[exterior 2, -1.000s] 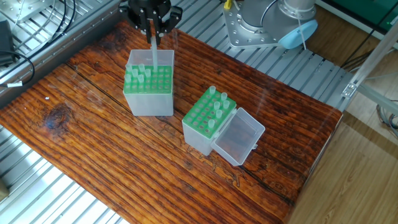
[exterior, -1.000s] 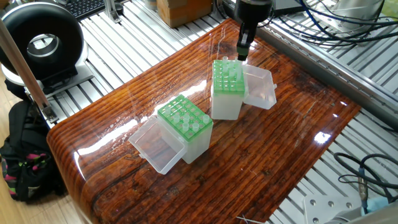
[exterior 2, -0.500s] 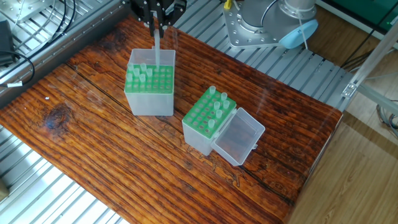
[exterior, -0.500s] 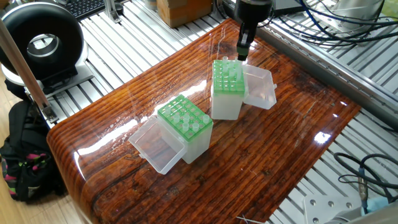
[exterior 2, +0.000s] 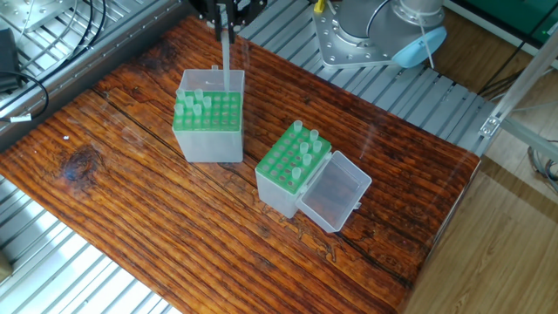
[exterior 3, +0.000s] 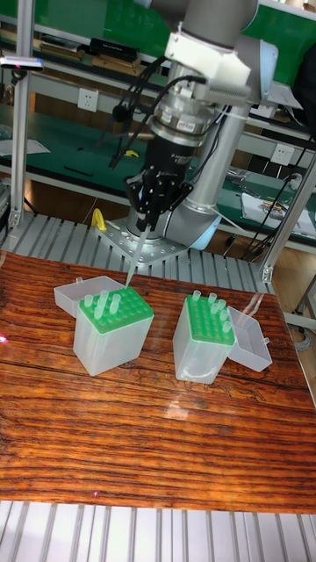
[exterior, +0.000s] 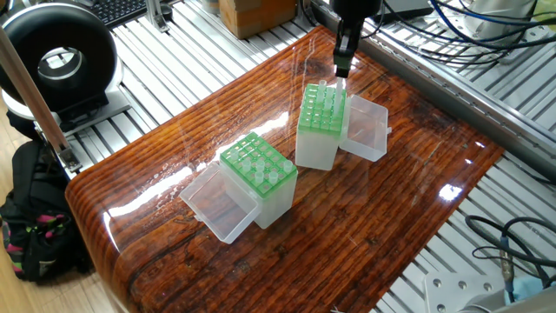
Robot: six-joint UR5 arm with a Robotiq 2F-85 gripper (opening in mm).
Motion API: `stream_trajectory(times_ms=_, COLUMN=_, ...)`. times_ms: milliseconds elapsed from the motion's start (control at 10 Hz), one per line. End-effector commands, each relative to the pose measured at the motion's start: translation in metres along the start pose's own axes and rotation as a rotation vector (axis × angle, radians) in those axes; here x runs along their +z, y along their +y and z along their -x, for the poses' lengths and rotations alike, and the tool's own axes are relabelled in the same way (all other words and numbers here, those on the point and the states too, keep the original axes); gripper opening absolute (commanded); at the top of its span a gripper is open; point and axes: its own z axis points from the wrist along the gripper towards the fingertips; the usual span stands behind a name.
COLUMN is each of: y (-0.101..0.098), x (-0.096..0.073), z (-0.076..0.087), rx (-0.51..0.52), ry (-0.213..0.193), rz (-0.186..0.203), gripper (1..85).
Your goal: Transfer all large pipette tips from one holder to another
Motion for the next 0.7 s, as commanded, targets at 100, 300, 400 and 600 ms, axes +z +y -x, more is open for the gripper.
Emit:
stream_trajectory(times_ms=100, y=0.027, x=-0.027, z=0.001, rx=0.04, ry=0.02, rz=0.009, gripper=21.3)
stream_trajectory(times_ms=300, y=0.059, x=-0.039, z=0.021, rx=0.099, ry=-0.033, rz=0.055, gripper=21.3)
stream_trajectory(times_ms=400, y=0.072, x=-0.042, z=0.035, rx=0.131, ry=-0.062, rz=0.07, gripper=21.3)
stream_trajectory(times_ms=600, y=0.09, x=-0.039, z=0.061, rx=0.189, ry=-0.105, rz=0.072, gripper=21.3)
